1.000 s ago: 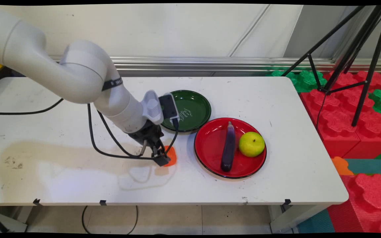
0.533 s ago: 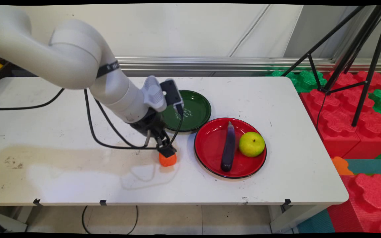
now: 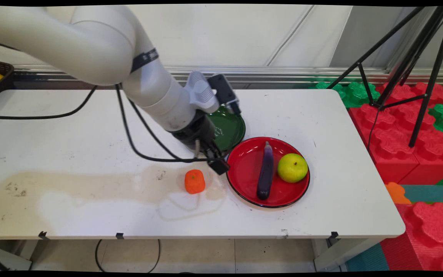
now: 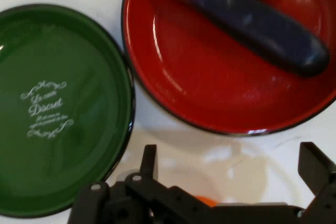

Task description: Pick up the eggplant from the red plate

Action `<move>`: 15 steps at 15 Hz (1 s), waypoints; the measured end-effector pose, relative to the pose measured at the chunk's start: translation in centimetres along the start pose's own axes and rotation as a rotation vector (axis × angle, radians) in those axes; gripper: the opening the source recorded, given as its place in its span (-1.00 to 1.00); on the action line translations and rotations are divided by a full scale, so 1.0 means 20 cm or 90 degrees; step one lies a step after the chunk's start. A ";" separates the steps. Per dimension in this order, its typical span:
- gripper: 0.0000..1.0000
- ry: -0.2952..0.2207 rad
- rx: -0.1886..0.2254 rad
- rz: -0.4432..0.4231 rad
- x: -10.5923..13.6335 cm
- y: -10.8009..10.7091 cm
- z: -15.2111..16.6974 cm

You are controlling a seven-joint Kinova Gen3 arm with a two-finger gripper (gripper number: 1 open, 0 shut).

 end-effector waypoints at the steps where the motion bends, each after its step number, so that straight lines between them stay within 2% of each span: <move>1: 1.00 0.001 -0.002 -0.003 0.02 0.01 0.00; 6: 1.00 0.005 -0.015 -0.029 0.13 0.10 0.06; 15: 1.00 -0.004 -0.034 -0.061 0.23 0.21 0.24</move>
